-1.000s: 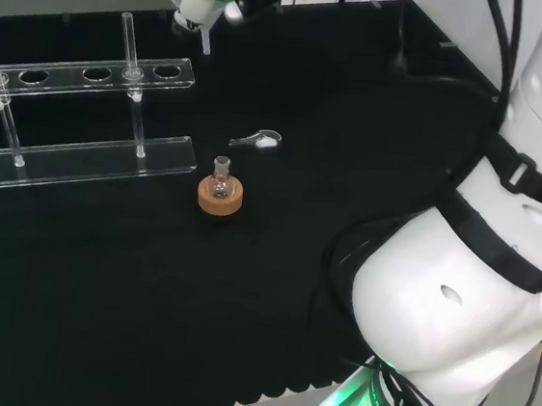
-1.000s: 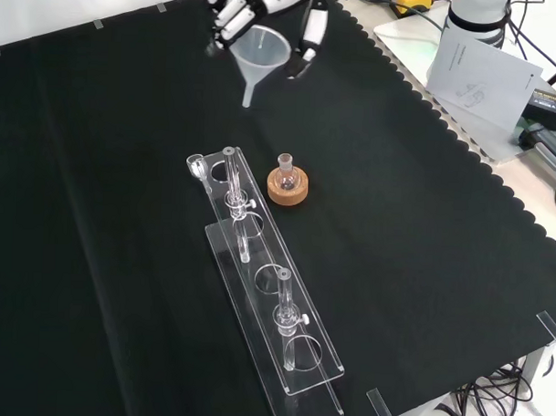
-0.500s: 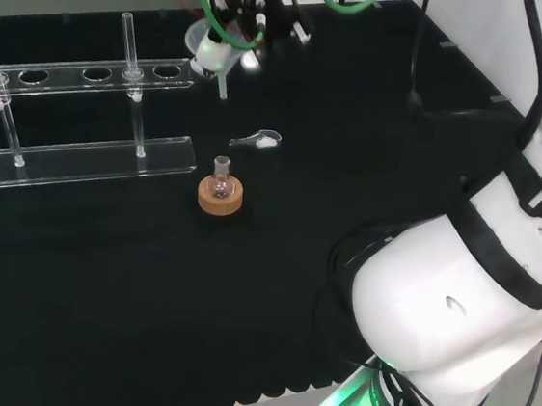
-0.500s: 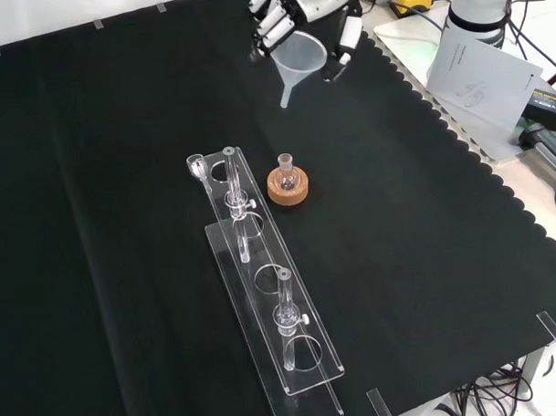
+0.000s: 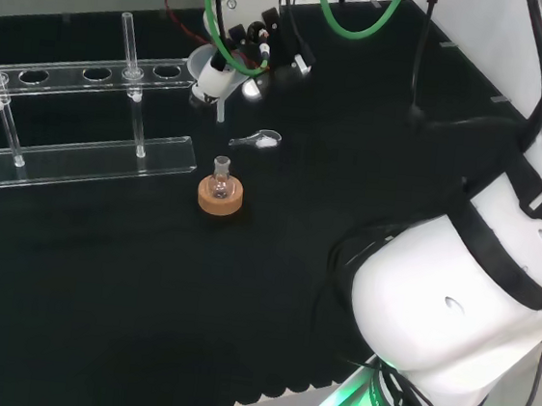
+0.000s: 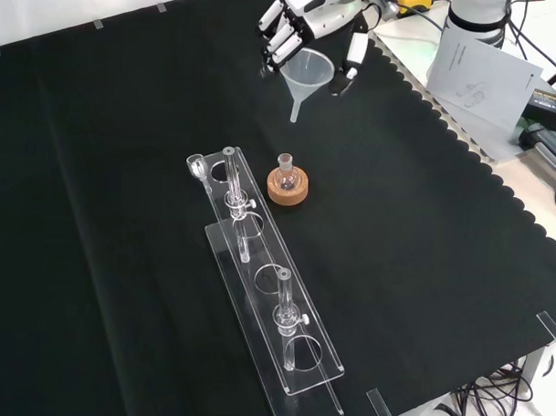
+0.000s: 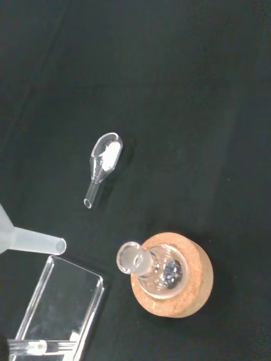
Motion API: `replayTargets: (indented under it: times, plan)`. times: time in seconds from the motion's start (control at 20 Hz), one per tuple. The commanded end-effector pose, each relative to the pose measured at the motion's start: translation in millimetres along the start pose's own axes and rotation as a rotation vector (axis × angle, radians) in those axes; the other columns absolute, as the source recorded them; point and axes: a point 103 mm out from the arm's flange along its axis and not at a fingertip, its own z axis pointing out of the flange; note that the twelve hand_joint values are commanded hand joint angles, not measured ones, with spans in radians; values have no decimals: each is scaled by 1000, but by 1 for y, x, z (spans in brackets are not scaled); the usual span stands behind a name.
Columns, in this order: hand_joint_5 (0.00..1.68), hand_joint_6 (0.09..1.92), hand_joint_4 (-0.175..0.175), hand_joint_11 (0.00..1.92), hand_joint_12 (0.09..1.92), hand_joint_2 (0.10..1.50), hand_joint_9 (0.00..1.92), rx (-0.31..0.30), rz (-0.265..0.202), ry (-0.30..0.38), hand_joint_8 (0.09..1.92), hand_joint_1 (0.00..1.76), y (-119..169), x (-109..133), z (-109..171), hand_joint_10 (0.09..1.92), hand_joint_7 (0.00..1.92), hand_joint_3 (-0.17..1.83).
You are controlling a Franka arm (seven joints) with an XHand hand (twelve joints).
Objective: Place the funnel on the round-bottom flask.
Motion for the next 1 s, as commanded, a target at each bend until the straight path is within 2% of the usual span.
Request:
replayTargets:
  times: [0.05, 0.6, 1.0]
  plan:
    - [563, 332, -44, 590, 1267, 781, 1119, 31, -23, 20, 772, 709, 15, 7, 19, 516, 809, 501]
    - [561, 350, -45, 589, 1267, 783, 1106, 70, -50, 45, 775, 705, 34, 19, 46, 525, 801, 505]
    - [565, 364, -46, 592, 1267, 784, 1099, 74, -43, 39, 778, 705, 38, 20, 60, 532, 797, 506]
